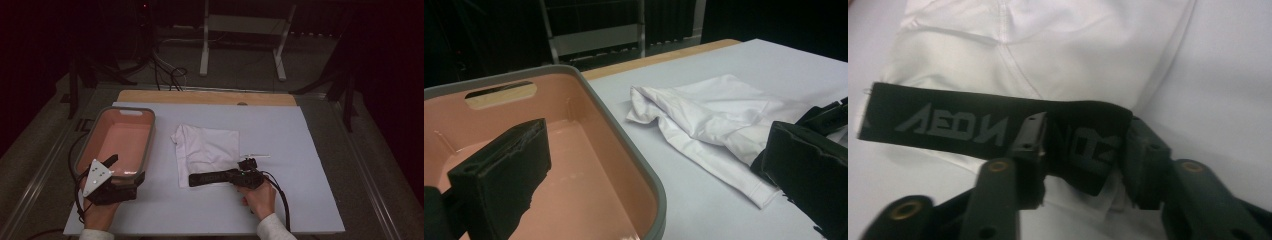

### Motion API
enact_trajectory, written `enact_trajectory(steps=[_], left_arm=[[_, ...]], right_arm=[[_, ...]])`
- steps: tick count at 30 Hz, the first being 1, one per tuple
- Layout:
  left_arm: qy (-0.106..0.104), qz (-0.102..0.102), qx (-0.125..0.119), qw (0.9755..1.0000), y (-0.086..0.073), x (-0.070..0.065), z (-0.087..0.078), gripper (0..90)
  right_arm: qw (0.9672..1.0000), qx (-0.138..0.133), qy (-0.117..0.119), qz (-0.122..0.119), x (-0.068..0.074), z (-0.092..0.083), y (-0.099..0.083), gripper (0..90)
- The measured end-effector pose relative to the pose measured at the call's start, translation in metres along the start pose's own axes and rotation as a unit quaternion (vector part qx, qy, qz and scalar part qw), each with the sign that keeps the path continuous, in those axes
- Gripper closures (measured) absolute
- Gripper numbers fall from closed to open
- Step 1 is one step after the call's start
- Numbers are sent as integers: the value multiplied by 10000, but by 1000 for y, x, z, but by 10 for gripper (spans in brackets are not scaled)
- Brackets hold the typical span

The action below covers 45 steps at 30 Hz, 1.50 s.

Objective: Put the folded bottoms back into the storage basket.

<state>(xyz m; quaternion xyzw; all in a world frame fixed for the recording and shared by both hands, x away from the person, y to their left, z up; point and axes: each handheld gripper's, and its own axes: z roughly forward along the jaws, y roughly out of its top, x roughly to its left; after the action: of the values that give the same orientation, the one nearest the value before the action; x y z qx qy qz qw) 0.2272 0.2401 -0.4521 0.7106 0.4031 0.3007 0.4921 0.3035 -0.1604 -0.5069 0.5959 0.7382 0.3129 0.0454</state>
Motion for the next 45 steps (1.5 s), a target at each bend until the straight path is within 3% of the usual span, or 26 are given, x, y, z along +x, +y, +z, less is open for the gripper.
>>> enact_trajectory(steps=[5,11,29,36,45], left_arm=[[-10,6,1,10000,0,-1,0,2],[-15,7,13,10000,0,-1,1,2],[-48,-9,9,10000,5,-4,3,2],[-60,8,-91,9999,15,-4,4,3],[-92,23,-22,10000,21,-7,13,3]], right_arm=[[9991,183,183,327,1,1,1,771],[9988,172,303,335,0,-1,0,806],[9988,-42,492,-59,6,-21,-6,811],[9981,16,602,-89,7,-27,-10,810],[9974,68,700,-185,6,-32,-17,810]])
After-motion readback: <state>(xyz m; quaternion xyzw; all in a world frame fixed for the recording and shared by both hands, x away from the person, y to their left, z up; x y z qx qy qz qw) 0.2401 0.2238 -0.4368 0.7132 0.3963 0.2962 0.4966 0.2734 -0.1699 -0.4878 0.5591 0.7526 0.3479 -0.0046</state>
